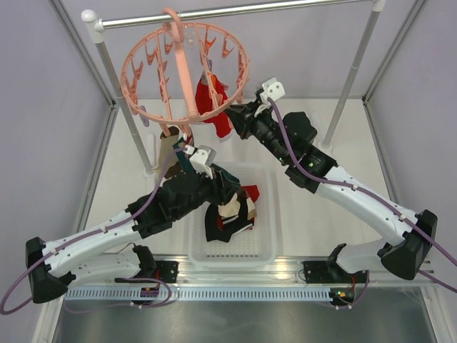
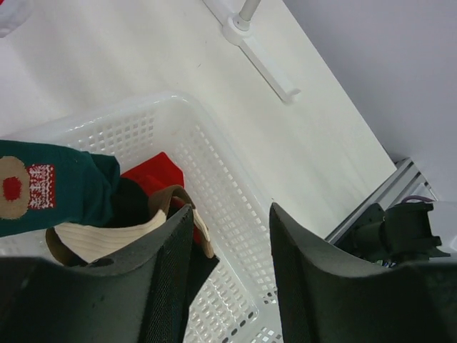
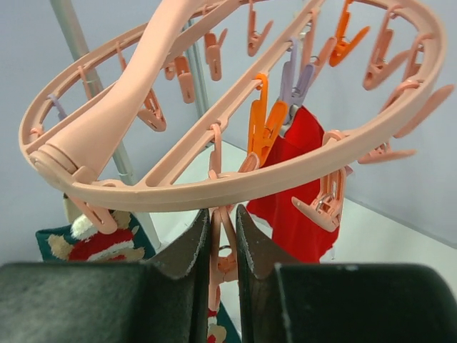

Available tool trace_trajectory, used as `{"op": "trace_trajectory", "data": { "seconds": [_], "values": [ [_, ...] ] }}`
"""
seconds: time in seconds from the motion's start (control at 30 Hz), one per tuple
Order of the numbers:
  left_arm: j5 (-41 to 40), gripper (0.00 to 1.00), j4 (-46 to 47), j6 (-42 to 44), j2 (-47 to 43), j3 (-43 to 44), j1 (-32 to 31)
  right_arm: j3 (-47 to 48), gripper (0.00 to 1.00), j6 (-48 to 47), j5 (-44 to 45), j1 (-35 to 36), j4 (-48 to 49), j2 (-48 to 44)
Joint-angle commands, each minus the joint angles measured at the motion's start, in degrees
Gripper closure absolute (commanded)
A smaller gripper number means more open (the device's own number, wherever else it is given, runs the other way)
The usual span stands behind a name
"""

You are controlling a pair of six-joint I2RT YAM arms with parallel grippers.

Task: Remove the socks clipped to the hanger

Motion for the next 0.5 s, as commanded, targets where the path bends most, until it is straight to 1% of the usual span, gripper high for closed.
{"op": "trace_trajectory", "data": {
  "seconds": [0.0,0.23,0.37,0.47],
  "values": [
    [-1.1,0.48,-3.6,2.7,-4.7,0.4,-0.2,4.1,0.88,3.0,2.8,-2.3,0.3,1.0],
    [-9.7,0.47,-11.4,2.0,-12.5,1.8,-0.2,6.1,0.87,5.1,0.5,-5.7,-0.9,2.3],
    [-13.2,0.46,-13.5,1.3,-15.3,1.5,-0.2,7.0,0.87,5.9,-0.9,-7.1,-1.1,3.2],
    [-14.3,0.46,-13.8,0.8,-16.0,0.8,-0.2,7.4,0.87,6.5,-1.9,-7.8,-1.1,3.8]
  ]
}}
